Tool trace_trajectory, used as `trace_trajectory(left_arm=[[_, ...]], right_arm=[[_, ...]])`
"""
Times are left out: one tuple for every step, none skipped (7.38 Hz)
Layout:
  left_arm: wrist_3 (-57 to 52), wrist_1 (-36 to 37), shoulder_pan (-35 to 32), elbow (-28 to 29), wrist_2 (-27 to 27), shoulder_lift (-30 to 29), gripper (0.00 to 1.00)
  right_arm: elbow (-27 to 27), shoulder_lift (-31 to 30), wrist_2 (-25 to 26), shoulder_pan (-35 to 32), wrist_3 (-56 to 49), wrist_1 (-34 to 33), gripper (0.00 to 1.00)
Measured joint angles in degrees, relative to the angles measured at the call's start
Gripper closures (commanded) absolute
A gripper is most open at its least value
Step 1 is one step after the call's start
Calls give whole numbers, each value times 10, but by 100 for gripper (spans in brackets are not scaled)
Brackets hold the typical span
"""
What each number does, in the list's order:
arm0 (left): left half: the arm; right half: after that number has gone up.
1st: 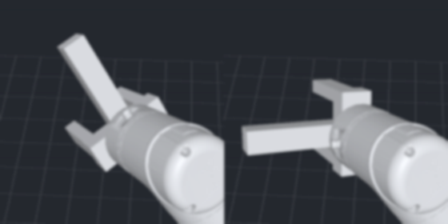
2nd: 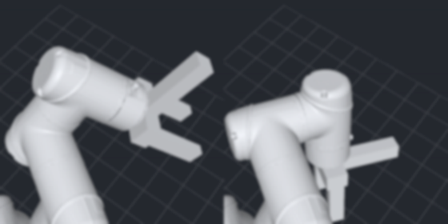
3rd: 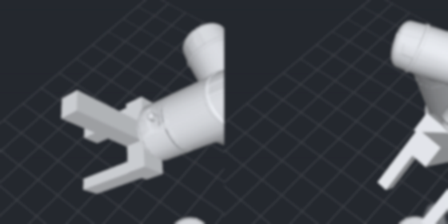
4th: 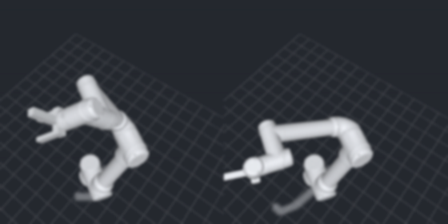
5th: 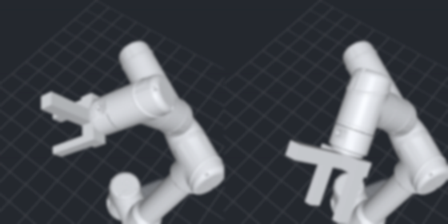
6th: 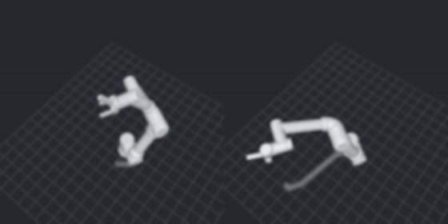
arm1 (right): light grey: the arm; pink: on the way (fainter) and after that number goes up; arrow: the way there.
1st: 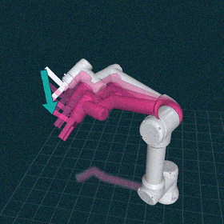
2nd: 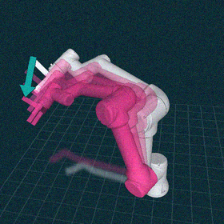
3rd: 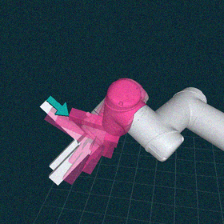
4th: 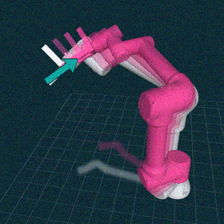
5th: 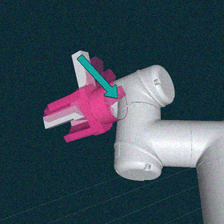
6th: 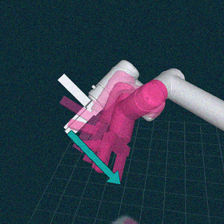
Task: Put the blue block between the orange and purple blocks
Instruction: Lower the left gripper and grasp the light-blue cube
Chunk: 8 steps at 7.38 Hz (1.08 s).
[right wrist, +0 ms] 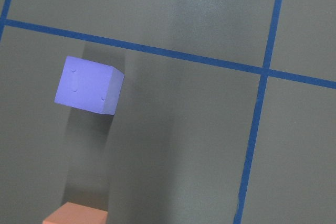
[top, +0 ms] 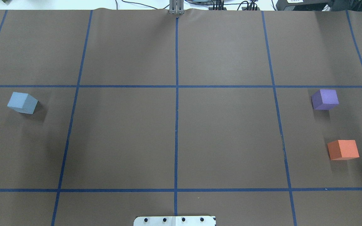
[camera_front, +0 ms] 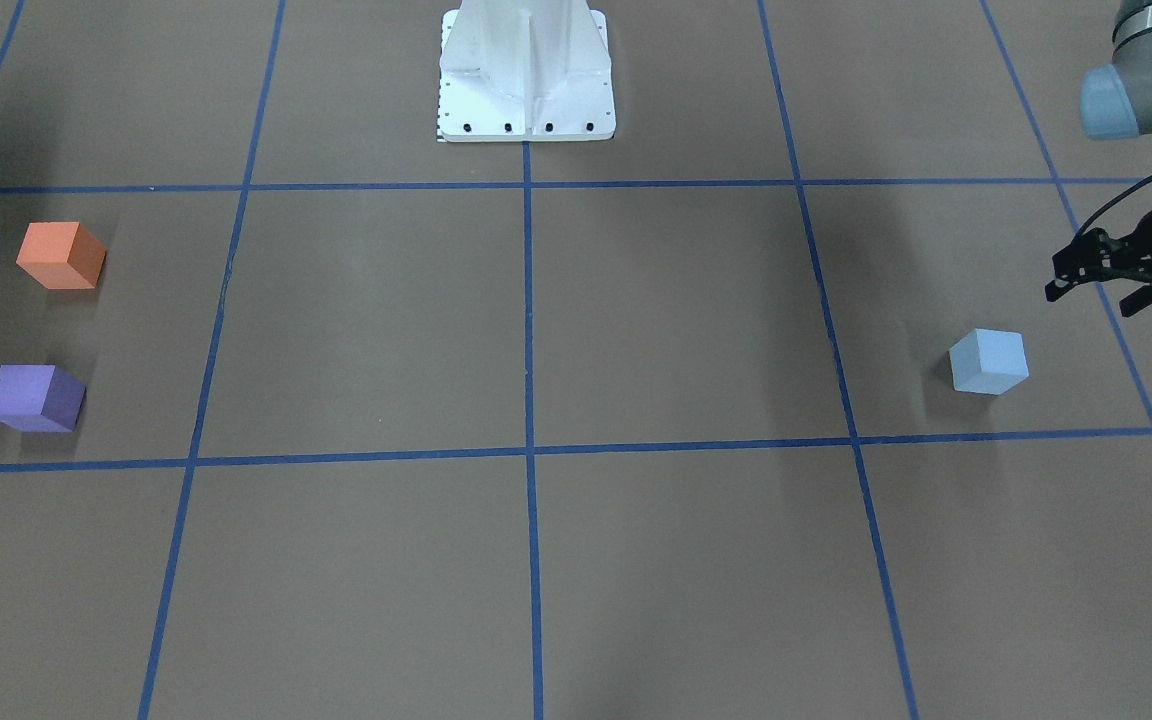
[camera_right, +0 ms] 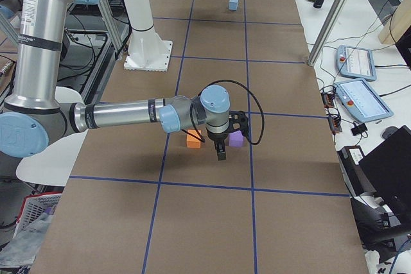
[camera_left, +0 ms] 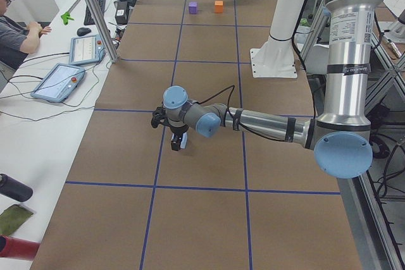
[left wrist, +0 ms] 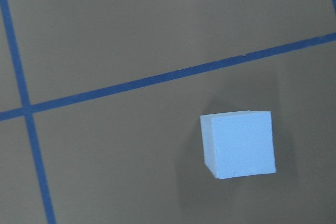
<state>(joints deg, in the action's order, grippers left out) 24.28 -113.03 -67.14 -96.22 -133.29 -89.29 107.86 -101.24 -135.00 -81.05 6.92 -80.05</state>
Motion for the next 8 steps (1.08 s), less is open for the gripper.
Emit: trace_trajectory(left_arm=[[50, -37, 26, 14, 16, -8, 0], [90, -57, 50, 21, 37, -16, 0], [116, -65, 71, 24, 62, -20, 0], [129, -68, 89, 28, 84, -22, 0], [135, -69, 102, 35, 99, -26, 1], [136, -70, 113, 48, 112, -36, 11], [134, -70, 122, 65, 124, -50, 35], [132, -70, 129, 80, 129, -64, 66]], right_arm=[[0, 0, 0, 0, 0, 0, 0], [1, 0, 0, 0, -1, 0, 0], [1, 0, 0, 0, -1, 0, 0], [1, -1, 0, -1, -1, 1, 0], [1, -1, 0, -1, -1, 1, 0], [1, -1, -1, -1, -1, 1, 0], [1, -1, -1, -1, -1, 1, 0], [1, -1, -1, -1, -1, 1, 0]])
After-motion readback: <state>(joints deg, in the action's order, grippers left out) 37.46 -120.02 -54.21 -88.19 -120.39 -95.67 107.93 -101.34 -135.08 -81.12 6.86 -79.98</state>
